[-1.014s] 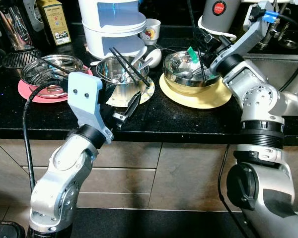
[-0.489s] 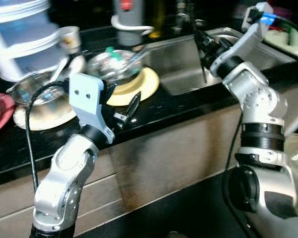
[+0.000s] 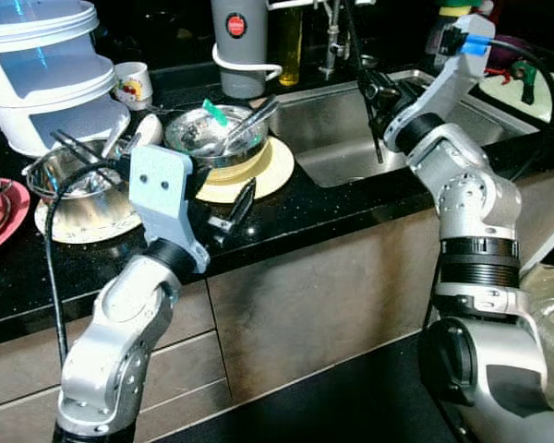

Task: Kitchen organization

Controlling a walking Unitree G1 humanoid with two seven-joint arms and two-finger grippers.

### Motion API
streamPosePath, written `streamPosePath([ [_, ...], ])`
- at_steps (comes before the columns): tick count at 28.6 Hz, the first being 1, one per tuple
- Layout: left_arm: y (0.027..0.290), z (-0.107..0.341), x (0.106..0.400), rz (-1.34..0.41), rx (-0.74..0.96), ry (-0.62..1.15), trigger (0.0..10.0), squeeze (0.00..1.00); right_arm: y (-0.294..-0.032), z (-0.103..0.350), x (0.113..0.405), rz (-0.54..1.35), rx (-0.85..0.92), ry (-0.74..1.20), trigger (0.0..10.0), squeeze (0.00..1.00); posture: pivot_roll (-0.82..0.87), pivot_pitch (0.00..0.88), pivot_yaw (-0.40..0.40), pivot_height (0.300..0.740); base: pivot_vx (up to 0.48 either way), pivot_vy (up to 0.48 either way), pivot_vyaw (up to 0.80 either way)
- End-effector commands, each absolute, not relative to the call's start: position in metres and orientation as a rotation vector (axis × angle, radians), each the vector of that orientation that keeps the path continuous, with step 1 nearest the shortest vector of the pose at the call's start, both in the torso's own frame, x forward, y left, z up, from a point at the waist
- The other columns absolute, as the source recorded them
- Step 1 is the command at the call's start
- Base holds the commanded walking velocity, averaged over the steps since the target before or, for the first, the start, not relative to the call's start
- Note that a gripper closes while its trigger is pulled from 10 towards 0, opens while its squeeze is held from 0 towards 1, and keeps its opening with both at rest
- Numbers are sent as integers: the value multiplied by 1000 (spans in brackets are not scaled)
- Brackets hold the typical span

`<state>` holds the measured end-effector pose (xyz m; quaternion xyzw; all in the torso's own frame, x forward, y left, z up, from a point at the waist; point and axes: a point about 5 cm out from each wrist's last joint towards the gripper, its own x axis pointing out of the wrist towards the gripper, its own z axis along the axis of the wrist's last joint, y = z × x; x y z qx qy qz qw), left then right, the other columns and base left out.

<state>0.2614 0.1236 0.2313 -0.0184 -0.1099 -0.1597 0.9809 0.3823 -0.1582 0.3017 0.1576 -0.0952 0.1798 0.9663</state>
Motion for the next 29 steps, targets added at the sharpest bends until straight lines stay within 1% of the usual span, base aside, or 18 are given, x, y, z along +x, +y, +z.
streamPosePath([
  [1,128,225,267,-267,-7,-169,10000,0,-159,292,384,333,230,-146,10000,0,12,31,-1,740,0,0,0],
  [2,128,225,267,-267,-7,-169,10000,0,-159,292,384,333,230,-146,10000,0,12,31,-1,740,0,0,0],
  [3,129,225,269,-248,-4,-154,10000,0,-158,290,384,339,164,-124,10000,0,11,32,-2,740,0,0,0],
  [4,129,225,269,-248,-4,-154,10000,0,-158,290,384,339,164,-124,10000,0,11,32,-2,740,0,0,0],
  [5,130,224,269,-233,-23,-137,10000,0,-156,287,383,369,102,-96,10000,0,14,32,-2,740,0,0,0],
  [6,130,224,269,-233,-23,-137,10000,0,-156,287,383,369,102,-96,10000,0,14,32,-2,740,0,0,0],
  [7,131,223,270,-214,-29,-125,10000,0,-155,287,379,437,40,-82,10000,0,14,32,-2,740,0,0,0],
  [8,131,223,270,-214,-29,-125,10000,0,-155,287,379,437,40,-82,10000,0,14,32,-2,740,0,0,0],
  [9,132,222,271,-197,-28,-111,10000,0,-156,289,373,524,0,-74,10000,0,15,30,-1,740,0,0,0],
  [10,132,222,271,-197,-28,-111,10000,0,-156,289,373,524,0,-74,10000,0,15,30,-1,740,0,0,0],
  [13,135,220,271,-176,-25,-88,10000,0,-160,294,354,722,-107,-66,10000,0,16,26,-3,740,0,0,0],
  [15,136,219,271,-167,-23,-69,10000,0,-163,295,342,816,-164,-55,10000,0,14,25,-4,740,0,0,0],
  [19,137,217,271,-155,-22,-37,10000,0,-165,293,331,898,-213,-49,10000,0,14,25,-5,740,0,0,0],
  [23,136,215,270,-160,-18,-11,10000,0,-167,288,325,939,-235,-32,10000,0,14,28,0,740,0,0,0],
  [26,135,213,270,-166,-15,2,10000,0,-168,285,328,905,-235,-15,10000,0,13,31,2,740,0,0,0],
  [27,135,213,270,-171,-16,5,10000,0,-169,283,333,851,-235,-6,10000,0,13,33,4,740,0,0,0],
  [29,132,215,270,-196,-23,1,10000,0,-176,283,350,683,-204,2,10000,0,14,36,6,740,0,0,0],
])
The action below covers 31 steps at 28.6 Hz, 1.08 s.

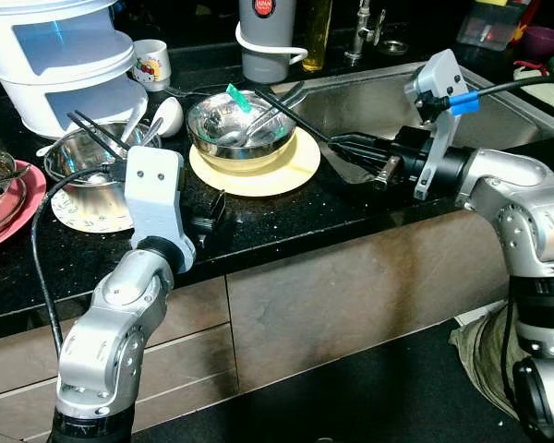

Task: Kitchen organization

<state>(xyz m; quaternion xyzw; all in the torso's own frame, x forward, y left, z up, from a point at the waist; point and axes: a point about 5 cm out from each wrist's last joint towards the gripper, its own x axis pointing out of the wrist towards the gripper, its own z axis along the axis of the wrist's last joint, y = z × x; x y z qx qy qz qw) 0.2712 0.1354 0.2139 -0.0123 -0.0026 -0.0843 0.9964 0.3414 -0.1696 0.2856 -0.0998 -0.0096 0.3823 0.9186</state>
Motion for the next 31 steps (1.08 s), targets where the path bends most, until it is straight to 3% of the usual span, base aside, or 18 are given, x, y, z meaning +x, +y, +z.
streamPosePath([
  [1,132,215,270,-196,-23,1,10000,0,-176,283,350,683,-204,2,10000,0,14,36,6,740,0,0,0],
  [4,121,223,268,-271,-41,-53,10000,0,-185,282,369,475,-95,13,10000,0,16,38,7,740,0,0,0],
  [11,117,227,267,-286,-46,-73,10000,0,-192,282,377,349,-22,-18,10000,0,17,39,8,740,0,0,0],
  [15,117,227,268,-288,-42,-70,10000,0,-188,280,379,324,-11,-24,10000,0,14,39,11,740,0,-66,0],
  [31,114,223,270,-296,-41,-40,10000,0,-170,275,380,346,36,-61,10000,0,12,37,6,740,0,-363,0],
])
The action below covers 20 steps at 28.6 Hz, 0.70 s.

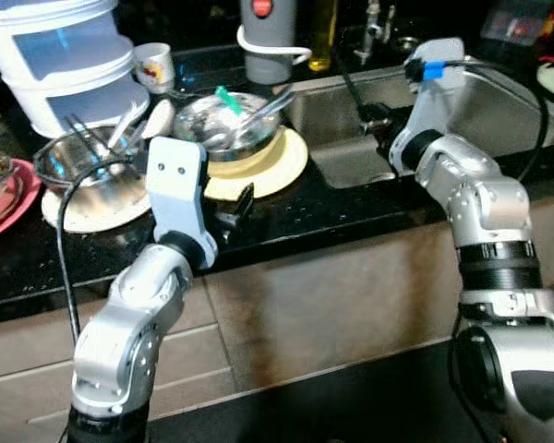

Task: Kitchen organization

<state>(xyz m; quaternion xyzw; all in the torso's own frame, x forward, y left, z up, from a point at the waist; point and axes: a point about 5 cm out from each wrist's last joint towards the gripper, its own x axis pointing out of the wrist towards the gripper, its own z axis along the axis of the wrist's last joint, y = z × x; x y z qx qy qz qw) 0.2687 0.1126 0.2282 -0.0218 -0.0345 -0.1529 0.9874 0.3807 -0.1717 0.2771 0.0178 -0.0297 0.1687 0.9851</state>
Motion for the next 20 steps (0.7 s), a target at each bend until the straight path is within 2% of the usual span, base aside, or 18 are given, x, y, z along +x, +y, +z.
streamPosePath([
  [1,114,223,270,-296,-41,-40,10000,0,-169,275,380,352,34,-63,10000,0,13,37,6,740,0,-371,0],
  [13,113,223,271,-297,-46,-45,10000,0,-164,277,379,379,27,-80,10000,0,8,37,4,740,0,-371,800],
  [17,114,222,272,-292,-46,-48,10000,0,-166,276,380,342,26,-78,10000,0,4,35,5,740,0,-331,0],
  [20,120,218,275,-248,-64,-51,10000,0,-166,273,381,325,33,-67,10000,0,4,34,5,740,0,0,0],
])
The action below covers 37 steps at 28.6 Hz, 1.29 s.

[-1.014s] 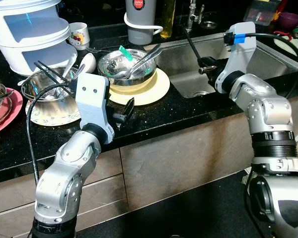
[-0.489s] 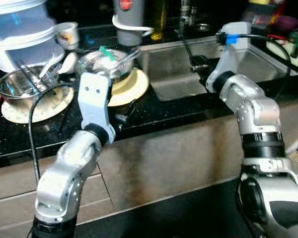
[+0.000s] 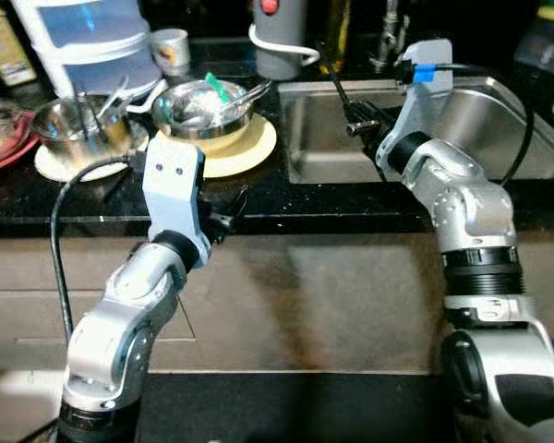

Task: Kitchen organization

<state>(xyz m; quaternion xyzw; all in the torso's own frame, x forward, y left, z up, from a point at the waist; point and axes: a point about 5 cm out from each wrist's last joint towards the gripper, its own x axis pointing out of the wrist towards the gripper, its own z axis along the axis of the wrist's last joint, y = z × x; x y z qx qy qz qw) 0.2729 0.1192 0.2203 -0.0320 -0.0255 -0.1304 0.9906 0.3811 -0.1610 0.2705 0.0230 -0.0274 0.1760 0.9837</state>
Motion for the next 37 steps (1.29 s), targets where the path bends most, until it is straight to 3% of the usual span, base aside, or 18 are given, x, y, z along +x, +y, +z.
streamPosePath([
  [1,120,218,275,-248,-64,-51,10000,0,-166,273,381,325,33,-67,10000,0,4,34,5,740,0,0,0],
  [13,126,210,276,-217,-3,-53,10000,0,-165,270,389,236,-25,-84,10000,0,12,13,-4,740,0,0,0],
  [23,124,210,274,-251,7,-63,10000,0,-164,269,393,236,28,-76,10000,0,14,3,-8,740,0,0,0],
  [31,106,229,268,-368,0,-166,10000,0,-167,274,393,228,103,-115,10000,0,11,10,-1,740,0,0,0],
  [37,112,232,270,-344,7,-181,10000,0,-171,274,393,208,118,-119,10000,0,14,13,2,740,0,0,0],
])
